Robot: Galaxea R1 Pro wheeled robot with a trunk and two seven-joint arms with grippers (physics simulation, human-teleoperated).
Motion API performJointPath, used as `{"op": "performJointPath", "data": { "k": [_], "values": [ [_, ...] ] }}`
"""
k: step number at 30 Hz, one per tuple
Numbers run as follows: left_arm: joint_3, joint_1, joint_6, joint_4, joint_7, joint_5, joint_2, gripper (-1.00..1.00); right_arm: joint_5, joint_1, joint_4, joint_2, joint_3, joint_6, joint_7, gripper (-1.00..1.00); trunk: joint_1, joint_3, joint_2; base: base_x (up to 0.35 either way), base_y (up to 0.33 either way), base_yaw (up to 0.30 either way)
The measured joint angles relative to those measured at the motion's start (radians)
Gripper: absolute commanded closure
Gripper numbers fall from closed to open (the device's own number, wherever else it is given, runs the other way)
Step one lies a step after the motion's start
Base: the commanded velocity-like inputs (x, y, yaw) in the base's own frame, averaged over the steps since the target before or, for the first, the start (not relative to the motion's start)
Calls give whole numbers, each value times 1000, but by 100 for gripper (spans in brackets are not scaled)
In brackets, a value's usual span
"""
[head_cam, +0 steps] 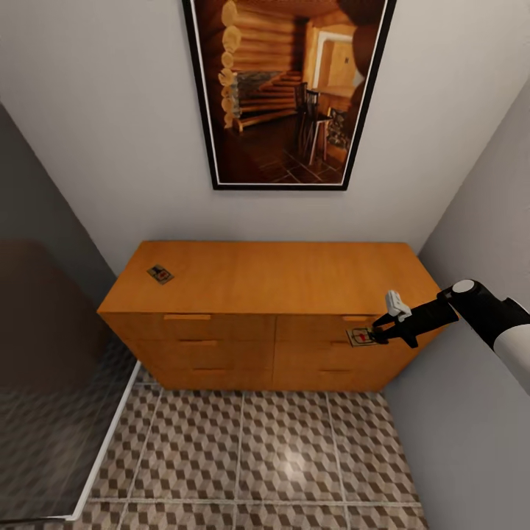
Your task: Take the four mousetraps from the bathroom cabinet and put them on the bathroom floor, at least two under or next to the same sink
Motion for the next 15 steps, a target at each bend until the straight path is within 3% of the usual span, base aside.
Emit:
{"op": "performJointPath", "data": {
  "k": [8, 15],
  "values": [
    [0, 0, 0, 0, 0, 0, 0, -100, 0, 0, 0, 0, 0, 0, -1, 100, 0, 0, 0, -25, 7, 0],
    [0, 0, 0, 0, 0, 0, 0, -100, 0, 0, 0, 0, 2, 0, -3, 100, 0, 0, 0, -1, 212, 0]
  ]
}}
